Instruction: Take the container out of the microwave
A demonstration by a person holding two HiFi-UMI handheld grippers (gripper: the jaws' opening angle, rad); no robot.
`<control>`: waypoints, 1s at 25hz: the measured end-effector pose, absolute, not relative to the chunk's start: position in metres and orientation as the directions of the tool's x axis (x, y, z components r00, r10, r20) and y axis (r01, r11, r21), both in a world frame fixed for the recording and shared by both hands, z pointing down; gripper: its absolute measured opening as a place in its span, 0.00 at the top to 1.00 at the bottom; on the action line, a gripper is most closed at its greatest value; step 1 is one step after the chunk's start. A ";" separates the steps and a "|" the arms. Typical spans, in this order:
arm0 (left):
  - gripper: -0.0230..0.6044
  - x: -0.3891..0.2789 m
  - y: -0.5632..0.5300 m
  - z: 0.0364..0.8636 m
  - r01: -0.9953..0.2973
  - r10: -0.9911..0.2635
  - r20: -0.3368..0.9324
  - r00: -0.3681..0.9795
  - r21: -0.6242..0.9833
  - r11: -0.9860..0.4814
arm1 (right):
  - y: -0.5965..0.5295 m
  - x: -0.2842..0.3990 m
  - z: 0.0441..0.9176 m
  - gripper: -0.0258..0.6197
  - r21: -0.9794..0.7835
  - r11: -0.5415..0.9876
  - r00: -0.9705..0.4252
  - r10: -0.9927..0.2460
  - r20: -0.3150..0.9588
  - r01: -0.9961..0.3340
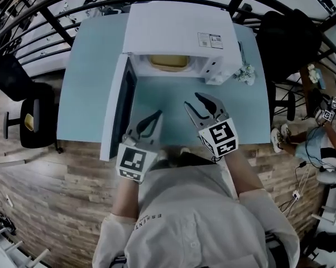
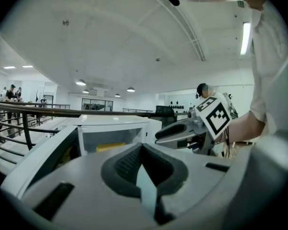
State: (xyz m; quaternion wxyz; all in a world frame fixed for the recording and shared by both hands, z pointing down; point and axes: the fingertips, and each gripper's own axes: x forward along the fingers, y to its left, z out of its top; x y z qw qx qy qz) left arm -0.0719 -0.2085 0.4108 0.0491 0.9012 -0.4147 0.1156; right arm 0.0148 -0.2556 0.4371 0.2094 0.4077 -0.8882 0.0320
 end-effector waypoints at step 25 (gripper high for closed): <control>0.97 -0.107 -0.250 0.453 -0.937 -0.857 0.396 0.328 0.022 -0.349 | -0.419 -0.048 0.552 0.70 0.430 0.846 -0.464 -0.533 0.707 -0.316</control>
